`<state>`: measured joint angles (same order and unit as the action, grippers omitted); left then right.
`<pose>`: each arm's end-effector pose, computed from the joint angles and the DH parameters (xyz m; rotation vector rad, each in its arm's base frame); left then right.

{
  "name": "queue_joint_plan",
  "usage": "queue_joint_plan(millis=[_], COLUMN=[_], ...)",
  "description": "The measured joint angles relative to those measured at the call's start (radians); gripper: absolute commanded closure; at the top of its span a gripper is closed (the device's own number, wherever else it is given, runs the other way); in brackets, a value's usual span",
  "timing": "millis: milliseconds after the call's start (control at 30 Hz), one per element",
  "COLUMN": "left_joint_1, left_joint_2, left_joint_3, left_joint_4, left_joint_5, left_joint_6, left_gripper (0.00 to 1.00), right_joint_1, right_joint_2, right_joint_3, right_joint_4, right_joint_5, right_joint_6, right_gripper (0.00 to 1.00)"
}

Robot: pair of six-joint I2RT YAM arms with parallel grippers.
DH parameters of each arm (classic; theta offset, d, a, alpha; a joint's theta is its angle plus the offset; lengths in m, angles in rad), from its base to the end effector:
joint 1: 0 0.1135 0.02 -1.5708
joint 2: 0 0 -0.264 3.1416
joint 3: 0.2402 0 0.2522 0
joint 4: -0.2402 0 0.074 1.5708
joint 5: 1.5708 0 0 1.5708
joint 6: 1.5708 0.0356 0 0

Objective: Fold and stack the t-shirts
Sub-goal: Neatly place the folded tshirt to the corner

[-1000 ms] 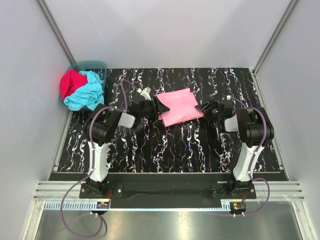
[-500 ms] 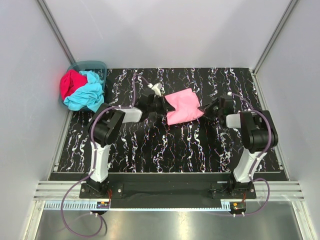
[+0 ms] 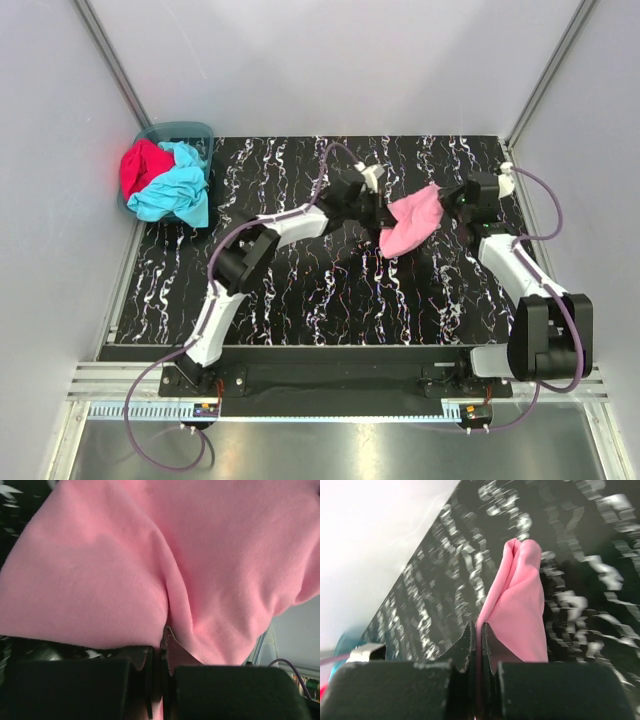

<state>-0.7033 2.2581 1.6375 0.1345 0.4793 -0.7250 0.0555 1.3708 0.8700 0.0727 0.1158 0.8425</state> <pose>0.3822 -0.3456 0.1746 0.3097 2.2738 -1.3153 0.3105 0.0131 0.2619 0.8458 1.8406 0.4592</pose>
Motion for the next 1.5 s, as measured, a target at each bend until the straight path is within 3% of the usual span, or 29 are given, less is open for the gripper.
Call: queue_joint_plan(millis=[300,400,433,500,533,567,633,667,767,1200,1500], left_joint_1=[-0.101,-0.126,-0.134,-0.146,-0.150,-0.154,-0.157,-0.158,-0.157,-0.150,-0.069], left_joint_2=[0.125,0.140,0.143,0.144,0.143,0.143,0.143,0.143,0.110,0.001,-0.173], left_joint_3=[0.184,0.190,0.188,0.176,0.162,0.145,0.106,0.084,0.050,-0.070,-0.294], left_joint_4=[-0.112,-0.119,-0.118,-0.110,-0.100,-0.083,-0.071,-0.064,-0.018,-0.034,0.012], left_joint_5=[0.031,0.041,0.042,0.041,0.043,0.045,0.047,0.049,0.065,0.019,0.004], left_joint_6=[0.000,-0.002,-0.002,-0.006,-0.007,-0.009,-0.008,-0.019,-0.024,-0.005,-0.008], left_gripper=[1.00,0.99,0.88,0.80,0.67,0.56,0.43,0.32,0.11,0.01,0.01], right_joint_1=[-0.174,-0.237,-0.249,-0.260,-0.261,-0.262,-0.265,-0.265,-0.265,-0.265,-0.266], right_joint_2=[-0.152,-0.185,-0.188,-0.189,-0.188,-0.188,-0.187,-0.185,-0.178,-0.180,-0.093], right_joint_3=[-0.134,-0.169,-0.175,-0.184,-0.186,-0.186,-0.186,-0.186,-0.186,-0.142,-0.067], right_joint_4=[-0.183,-0.222,-0.231,-0.243,-0.244,-0.244,-0.243,-0.243,-0.243,-0.296,-0.365], right_joint_5=[0.119,0.119,0.116,0.104,0.100,0.097,0.077,0.071,0.046,0.034,0.092], right_joint_6=[0.035,0.051,0.057,0.068,0.071,0.080,0.087,0.089,0.097,0.039,0.041], right_gripper=[1.00,0.89,0.80,0.72,0.57,0.51,0.44,0.39,0.34,0.32,0.32])
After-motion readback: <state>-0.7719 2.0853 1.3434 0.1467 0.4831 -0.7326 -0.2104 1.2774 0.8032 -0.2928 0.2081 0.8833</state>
